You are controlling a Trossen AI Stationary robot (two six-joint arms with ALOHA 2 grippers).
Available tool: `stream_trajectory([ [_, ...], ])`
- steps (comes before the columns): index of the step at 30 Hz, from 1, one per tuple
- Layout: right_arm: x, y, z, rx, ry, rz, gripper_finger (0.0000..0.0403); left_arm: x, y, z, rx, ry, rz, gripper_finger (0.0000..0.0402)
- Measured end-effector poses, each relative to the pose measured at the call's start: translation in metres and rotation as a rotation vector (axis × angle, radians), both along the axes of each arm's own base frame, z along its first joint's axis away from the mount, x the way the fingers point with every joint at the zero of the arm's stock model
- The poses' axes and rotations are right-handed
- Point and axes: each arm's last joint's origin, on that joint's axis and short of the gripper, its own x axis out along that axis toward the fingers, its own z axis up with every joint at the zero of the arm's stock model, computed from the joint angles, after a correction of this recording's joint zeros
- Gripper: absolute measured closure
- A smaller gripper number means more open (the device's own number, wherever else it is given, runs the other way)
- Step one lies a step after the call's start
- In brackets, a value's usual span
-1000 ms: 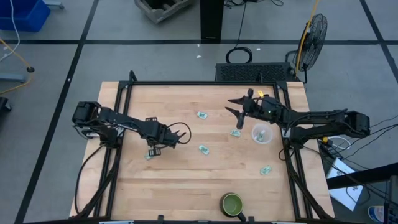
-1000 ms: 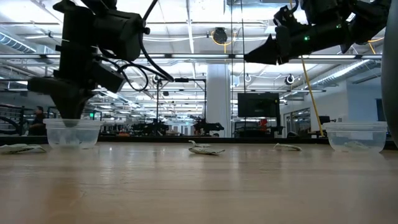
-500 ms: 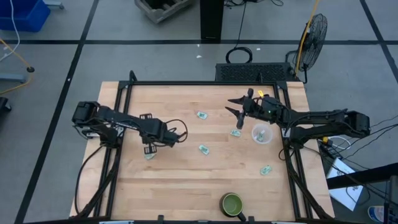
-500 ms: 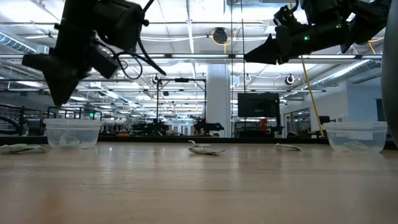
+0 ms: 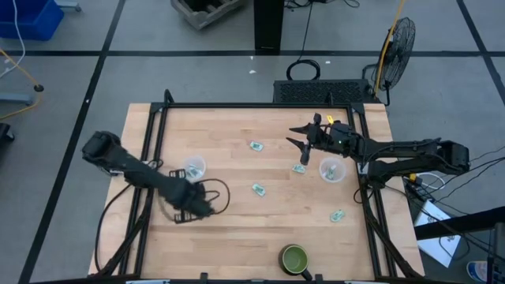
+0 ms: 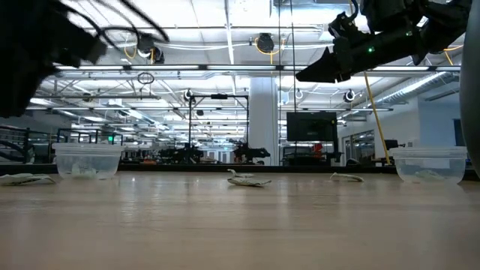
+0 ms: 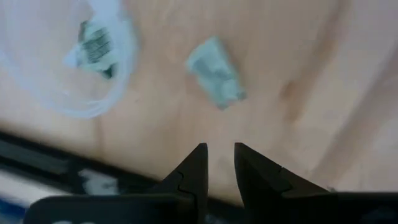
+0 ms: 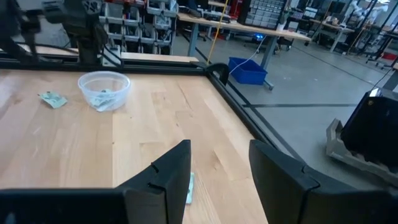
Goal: Pick and place Stevia / Truvia into bins
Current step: Put the stevia packet into the left transparent container
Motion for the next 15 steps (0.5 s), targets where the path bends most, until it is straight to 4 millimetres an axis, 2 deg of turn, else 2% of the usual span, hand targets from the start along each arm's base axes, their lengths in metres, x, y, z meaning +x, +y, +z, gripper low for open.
stream_trajectory([
  [4,0.0,0.0,0.0,0.002,-0.002,0.0,0.0247,-0.031,-0.005,0.022,0.037,-0.225,0.078,0.0316],
  [8,0.0,0.0,0.002,-0.006,-0.017,0.0,0.0247,-0.071,0.011,0.032,0.061,-0.441,0.251,0.0316],
  [11,0.001,0.0,0.003,-0.013,-0.034,0.001,0.0247,-0.091,0.023,0.02,0.014,-0.589,0.421,0.0316],
  [15,0.001,0.0,0.004,-0.016,-0.036,0.001,0.0247,-0.099,0.03,-0.013,-0.13,-0.7,0.543,0.0316],
])
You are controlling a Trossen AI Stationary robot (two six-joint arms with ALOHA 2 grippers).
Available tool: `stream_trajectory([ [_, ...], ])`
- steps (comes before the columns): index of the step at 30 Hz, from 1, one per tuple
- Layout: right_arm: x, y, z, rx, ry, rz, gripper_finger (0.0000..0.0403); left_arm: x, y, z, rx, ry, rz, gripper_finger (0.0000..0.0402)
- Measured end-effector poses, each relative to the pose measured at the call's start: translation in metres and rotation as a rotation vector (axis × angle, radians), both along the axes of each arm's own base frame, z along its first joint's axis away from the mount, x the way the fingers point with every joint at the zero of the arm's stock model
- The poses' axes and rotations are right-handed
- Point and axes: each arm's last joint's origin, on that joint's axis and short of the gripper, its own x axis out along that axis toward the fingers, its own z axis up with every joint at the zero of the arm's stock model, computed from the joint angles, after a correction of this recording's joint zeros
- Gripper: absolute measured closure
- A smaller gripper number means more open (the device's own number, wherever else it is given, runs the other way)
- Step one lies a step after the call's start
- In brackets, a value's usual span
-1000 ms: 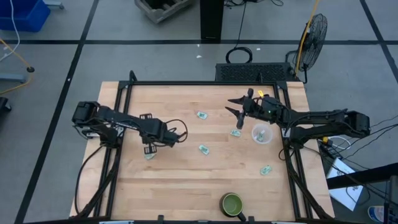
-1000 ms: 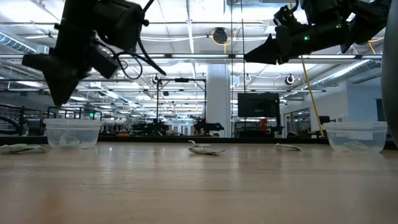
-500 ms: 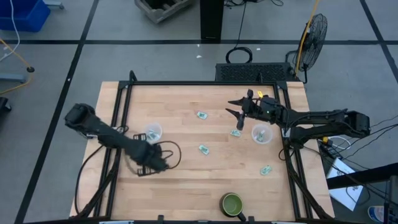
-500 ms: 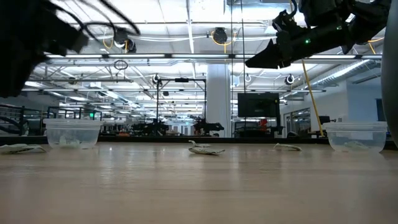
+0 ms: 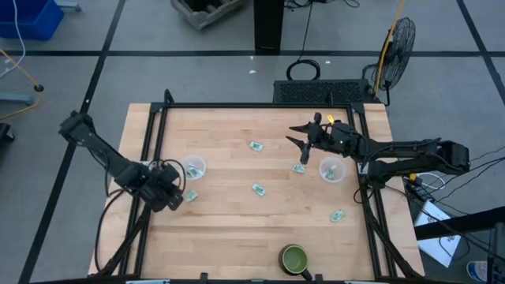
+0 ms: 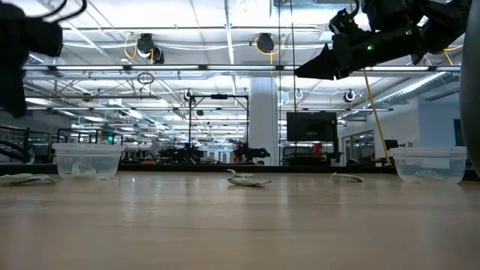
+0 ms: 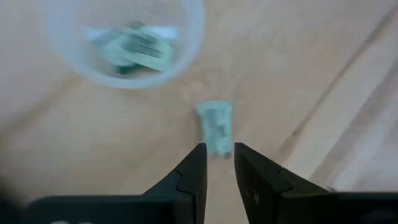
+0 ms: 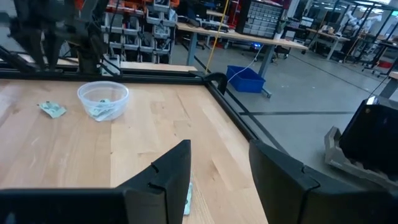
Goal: Pick and place Stevia / Truvia into bins
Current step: Put the stevia packet into the left transparent container
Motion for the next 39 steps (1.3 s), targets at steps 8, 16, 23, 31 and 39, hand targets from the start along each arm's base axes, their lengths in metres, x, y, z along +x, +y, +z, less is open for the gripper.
stream_trajectory([
  [8,0.0,0.0,0.0,-0.004,0.001,0.001,0.0247,-0.002,0.003,-0.059,-0.103,-0.037,-0.03,0.0316],
  [16,0.0,0.0,0.001,-0.006,-0.008,0.001,0.0247,-0.004,0.011,-0.069,-0.056,-0.003,-0.025,0.0316],
  [23,0.0,0.0,0.001,-0.008,-0.013,0.001,0.0247,-0.001,0.012,-0.069,-0.029,-0.021,-0.024,0.0316],
  [31,0.0,0.0,0.001,-0.008,-0.013,0.001,0.0247,0.006,0.007,-0.077,-0.027,0.025,-0.073,0.0316],
  [39,0.0,0.0,0.001,-0.008,-0.013,0.001,0.0247,0.005,0.007,-0.08,-0.011,0.075,-0.078,0.0316],
])
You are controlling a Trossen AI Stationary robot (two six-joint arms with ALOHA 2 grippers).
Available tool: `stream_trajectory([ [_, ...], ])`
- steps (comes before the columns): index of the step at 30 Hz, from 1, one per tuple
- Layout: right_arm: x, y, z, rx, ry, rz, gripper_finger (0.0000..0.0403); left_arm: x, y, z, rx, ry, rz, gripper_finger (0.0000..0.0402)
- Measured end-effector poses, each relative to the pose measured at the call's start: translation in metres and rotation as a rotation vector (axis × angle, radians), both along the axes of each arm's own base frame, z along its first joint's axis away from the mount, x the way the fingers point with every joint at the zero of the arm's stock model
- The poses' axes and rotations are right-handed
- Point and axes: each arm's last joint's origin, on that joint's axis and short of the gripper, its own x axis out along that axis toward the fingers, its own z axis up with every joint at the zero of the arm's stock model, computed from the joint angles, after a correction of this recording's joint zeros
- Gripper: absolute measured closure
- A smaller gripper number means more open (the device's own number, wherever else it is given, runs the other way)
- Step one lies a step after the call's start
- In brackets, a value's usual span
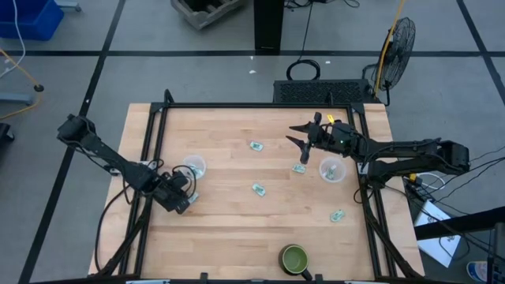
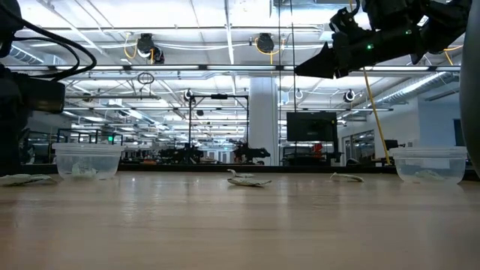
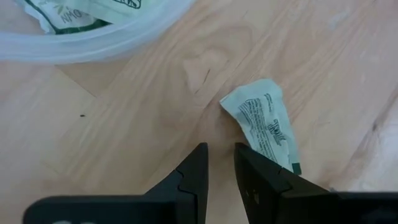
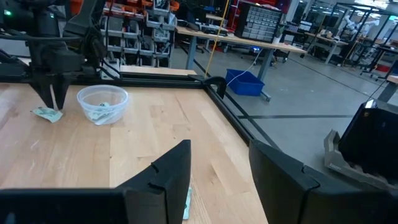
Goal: Pick and place Stevia / Truvia into bins
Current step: Put the stevia packet into the left transparent container
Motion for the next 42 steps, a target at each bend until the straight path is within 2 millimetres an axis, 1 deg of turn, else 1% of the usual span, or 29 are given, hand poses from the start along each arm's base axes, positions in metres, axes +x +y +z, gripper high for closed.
stream_trajectory([
  [8,0.0,0.0,0.001,-0.003,-0.009,0.0,0.0247,0.002,-0.002,0.014,-0.065,-0.058,-0.001,0.0316],
  [17,0.0,0.0,0.001,-0.003,-0.009,0.0,0.0247,0.003,-0.001,0.014,-0.056,-0.084,0.05,0.0316],
  [22,0.0,0.0,0.001,-0.003,-0.009,0.0,0.0247,0.004,-0.001,0.012,-0.043,-0.096,0.055,0.0316],
  [26,0.0,0.0,0.001,-0.003,-0.008,0.0,0.0247,0.001,-0.001,0.005,-0.088,-0.071,0.078,0.0316],
  [30,0.0,0.0,0.001,-0.003,-0.008,0.0,0.0247,0.002,-0.001,-0.001,-0.115,-0.122,0.056,0.0316],
  [42,0.0,0.0,0.001,-0.004,-0.011,0.0,0.0247,0.006,-0.004,0.001,-0.144,-0.17,0.029,0.0316],
])
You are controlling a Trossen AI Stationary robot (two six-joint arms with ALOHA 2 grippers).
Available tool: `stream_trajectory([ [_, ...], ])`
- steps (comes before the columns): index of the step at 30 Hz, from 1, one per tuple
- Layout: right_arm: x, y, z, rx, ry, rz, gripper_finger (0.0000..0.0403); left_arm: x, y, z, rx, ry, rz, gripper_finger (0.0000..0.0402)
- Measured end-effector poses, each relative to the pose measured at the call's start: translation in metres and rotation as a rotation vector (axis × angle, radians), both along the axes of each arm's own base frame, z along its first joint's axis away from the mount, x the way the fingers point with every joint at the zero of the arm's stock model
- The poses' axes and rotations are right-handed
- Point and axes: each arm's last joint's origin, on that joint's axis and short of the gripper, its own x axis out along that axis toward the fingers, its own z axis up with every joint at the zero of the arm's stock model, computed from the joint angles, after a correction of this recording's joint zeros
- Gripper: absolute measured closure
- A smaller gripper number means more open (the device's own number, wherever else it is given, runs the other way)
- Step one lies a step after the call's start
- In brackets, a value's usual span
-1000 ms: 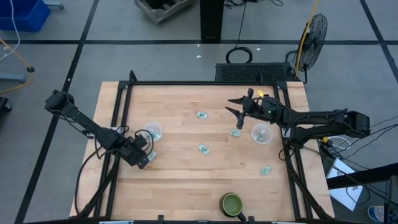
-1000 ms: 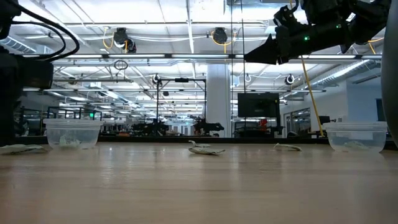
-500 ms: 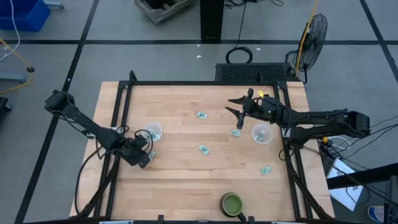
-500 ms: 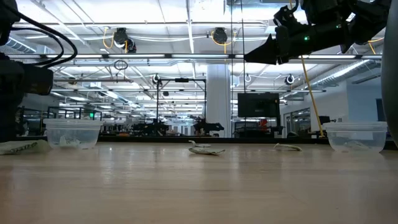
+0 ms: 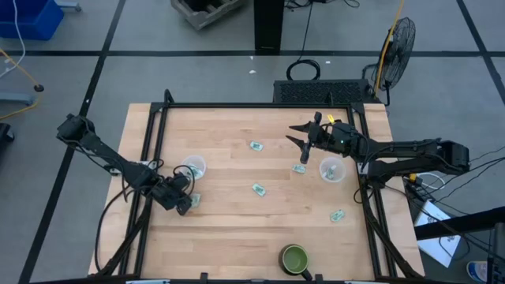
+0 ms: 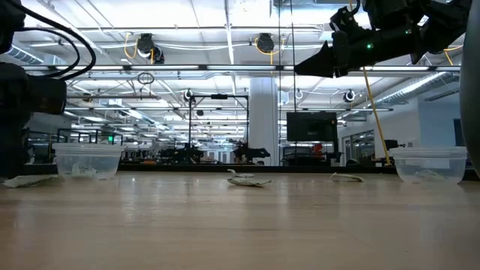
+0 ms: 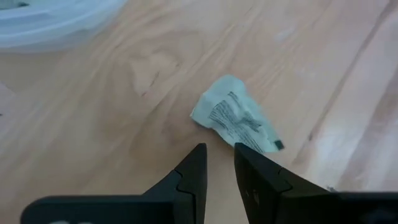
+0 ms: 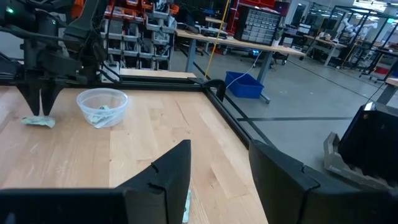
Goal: Pick and place Stevia / Truvia into bins
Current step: Put the stevia packet into the left transparent container
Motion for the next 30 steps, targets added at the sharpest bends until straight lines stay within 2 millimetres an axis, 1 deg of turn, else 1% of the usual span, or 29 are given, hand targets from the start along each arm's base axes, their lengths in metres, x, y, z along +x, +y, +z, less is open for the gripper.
stream_trajectory([
  [6,0.0,-0.0001,0.0004,-0.008,-0.002,0.001,0.0247,0.0042,-0.0027,0.003,-0.04,-0.05,0.011,0.0316],
  [15,0.0001,0.0,0.0004,-0.021,0.004,0.003,0.0247,0.0043,-0.0025,0.003,-0.088,-0.043,0.092,0.0316],
  [30,0.0001,0.0,0.0004,-0.021,0.004,0.003,0.0247,0.0079,0.0069,0.0019,-0.094,-0.019,0.155,0.0316],
])
